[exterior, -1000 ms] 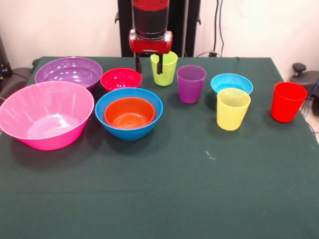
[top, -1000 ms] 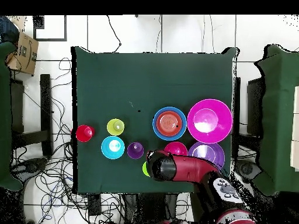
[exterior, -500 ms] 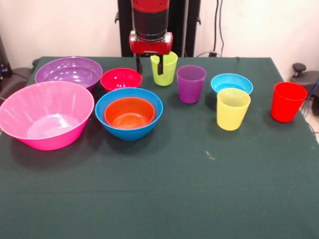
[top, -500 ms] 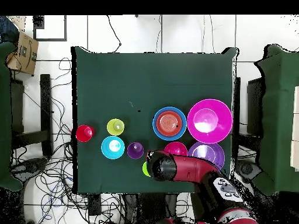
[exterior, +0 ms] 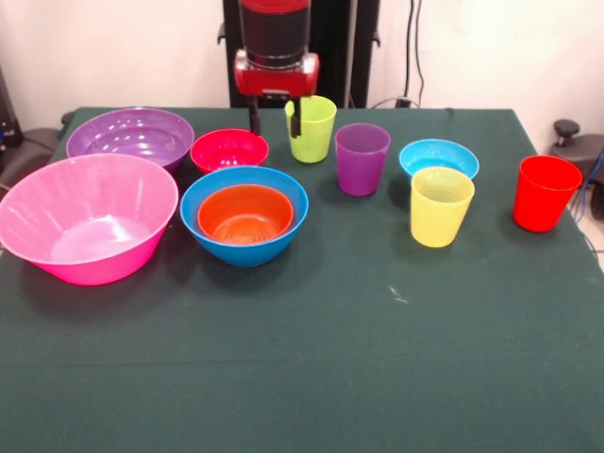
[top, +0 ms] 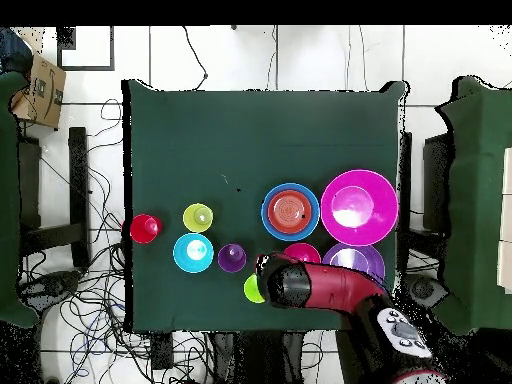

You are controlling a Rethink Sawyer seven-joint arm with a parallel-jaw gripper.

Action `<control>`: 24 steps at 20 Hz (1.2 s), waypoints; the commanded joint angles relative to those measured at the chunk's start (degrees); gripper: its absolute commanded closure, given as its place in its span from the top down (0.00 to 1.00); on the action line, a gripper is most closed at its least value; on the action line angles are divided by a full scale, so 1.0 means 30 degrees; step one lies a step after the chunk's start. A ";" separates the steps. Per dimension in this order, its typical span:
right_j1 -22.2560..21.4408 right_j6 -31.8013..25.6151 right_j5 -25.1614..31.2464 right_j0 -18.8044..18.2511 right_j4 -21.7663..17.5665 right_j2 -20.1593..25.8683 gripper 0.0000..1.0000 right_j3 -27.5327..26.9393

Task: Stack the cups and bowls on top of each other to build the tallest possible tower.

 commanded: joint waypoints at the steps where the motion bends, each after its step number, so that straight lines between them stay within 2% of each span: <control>1: -0.2583 -0.2415 0.4062 -0.1376 -0.0312 0.2240 1.00 -0.0390; 5: -0.2318 -0.2951 0.4500 -0.2589 -0.0886 0.2793 1.00 -0.0939; 10: -0.1904 -0.2645 0.4338 -0.2950 -0.1649 0.2941 1.00 -0.1372; 21: 0.1822 -0.0807 0.1682 -0.3128 -0.3284 0.2192 1.00 -0.2956; 24: 0.2315 -0.0457 0.1148 -0.3169 -0.3619 0.2058 1.00 -0.3172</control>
